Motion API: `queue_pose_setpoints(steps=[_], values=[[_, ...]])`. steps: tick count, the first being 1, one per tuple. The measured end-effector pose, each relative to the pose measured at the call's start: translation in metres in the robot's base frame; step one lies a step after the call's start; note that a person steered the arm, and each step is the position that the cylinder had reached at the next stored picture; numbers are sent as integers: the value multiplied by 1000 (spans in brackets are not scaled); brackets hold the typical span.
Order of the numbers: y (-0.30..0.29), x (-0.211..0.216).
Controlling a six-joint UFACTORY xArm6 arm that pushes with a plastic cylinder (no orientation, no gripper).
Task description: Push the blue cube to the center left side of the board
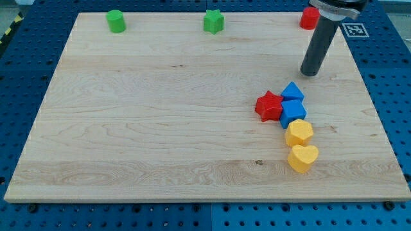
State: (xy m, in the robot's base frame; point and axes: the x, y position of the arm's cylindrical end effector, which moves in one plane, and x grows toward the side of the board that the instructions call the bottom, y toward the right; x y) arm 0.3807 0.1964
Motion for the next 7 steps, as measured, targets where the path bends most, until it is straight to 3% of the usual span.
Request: queue_pose_setpoints(steps=[2,3,7], values=[[1,21],[13,70],[15,103]])
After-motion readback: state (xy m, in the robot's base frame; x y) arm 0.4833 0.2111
